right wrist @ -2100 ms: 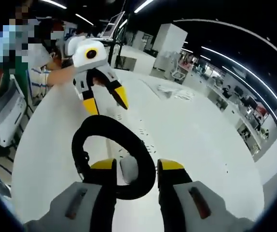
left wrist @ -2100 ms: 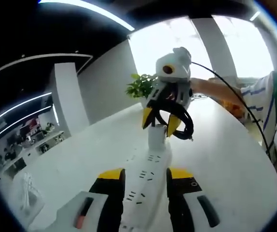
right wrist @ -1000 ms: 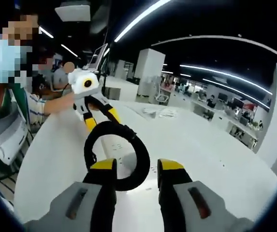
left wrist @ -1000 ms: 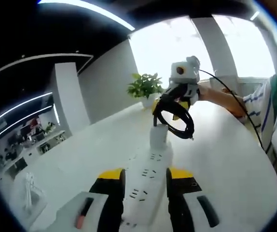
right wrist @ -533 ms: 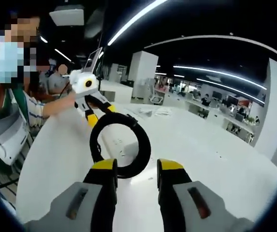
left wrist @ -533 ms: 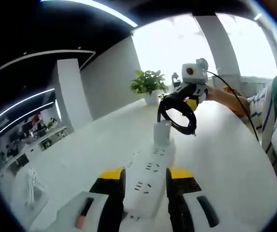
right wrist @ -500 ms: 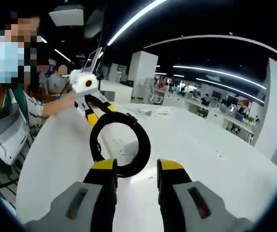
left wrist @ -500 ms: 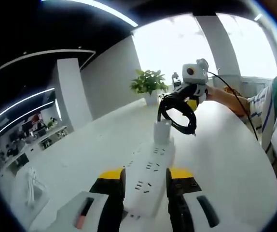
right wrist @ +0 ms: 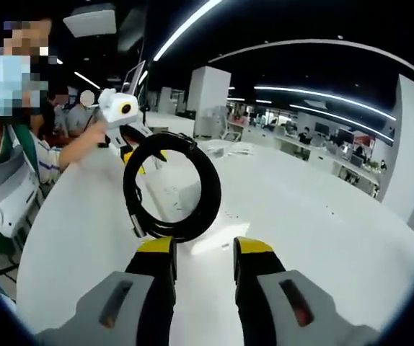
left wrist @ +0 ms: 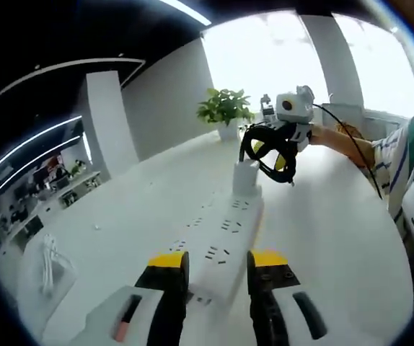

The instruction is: Straighten the power strip on the desk, plug the charger into it

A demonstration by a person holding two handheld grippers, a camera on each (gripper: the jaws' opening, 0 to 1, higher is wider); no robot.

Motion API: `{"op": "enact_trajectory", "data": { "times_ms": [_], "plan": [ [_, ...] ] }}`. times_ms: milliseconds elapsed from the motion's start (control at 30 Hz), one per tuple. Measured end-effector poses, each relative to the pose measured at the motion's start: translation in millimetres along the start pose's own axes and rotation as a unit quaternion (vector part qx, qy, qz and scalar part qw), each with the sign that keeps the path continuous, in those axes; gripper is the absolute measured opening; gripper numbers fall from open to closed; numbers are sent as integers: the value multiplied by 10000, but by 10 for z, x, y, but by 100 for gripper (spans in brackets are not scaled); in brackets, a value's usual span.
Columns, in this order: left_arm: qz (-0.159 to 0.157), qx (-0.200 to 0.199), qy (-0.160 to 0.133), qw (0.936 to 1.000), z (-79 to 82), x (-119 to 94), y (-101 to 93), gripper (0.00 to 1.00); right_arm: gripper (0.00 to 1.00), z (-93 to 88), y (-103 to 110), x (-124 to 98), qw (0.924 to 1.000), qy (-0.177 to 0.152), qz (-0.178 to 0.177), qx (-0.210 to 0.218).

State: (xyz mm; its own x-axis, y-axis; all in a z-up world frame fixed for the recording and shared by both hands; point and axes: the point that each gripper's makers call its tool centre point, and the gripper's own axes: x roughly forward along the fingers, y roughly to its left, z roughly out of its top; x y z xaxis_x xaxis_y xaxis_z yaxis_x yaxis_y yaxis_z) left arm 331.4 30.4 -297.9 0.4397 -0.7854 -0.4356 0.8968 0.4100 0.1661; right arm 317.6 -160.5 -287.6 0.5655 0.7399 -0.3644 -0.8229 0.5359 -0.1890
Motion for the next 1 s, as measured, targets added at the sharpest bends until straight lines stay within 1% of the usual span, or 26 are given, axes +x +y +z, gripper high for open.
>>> {"op": "enact_trajectory", "data": {
  "times_ms": [133,200,267,433,567,633,900,1000],
  "plan": [
    [10,21,190,9998,-58,-51,0,28,29,-53,12,70,9999,120,59,16],
    [17,-44,222,9997,-71,-69,3,26,28,-54,7,91,9999,138,84,42],
    [-22,-76,313,9995,-104,-85,-10,27,28,-59,0,106,9998,157,97,40],
    [-29,19,541,9985,-187,-114,-21,27,28,-67,-17,99,9998,170,118,61],
    [-56,-90,632,9979,-262,-114,-29,27,28,-106,-44,73,9997,249,54,18],
    [-54,-164,669,9976,-297,-105,-20,27,28,-148,-62,75,9996,264,55,73],
    [-71,-302,732,9968,-357,-56,-43,27,28,-170,17,218,9990,307,254,187],
    [-70,-388,739,9965,-374,-39,-28,27,27,-187,61,283,9986,411,326,97]
  ]
}}
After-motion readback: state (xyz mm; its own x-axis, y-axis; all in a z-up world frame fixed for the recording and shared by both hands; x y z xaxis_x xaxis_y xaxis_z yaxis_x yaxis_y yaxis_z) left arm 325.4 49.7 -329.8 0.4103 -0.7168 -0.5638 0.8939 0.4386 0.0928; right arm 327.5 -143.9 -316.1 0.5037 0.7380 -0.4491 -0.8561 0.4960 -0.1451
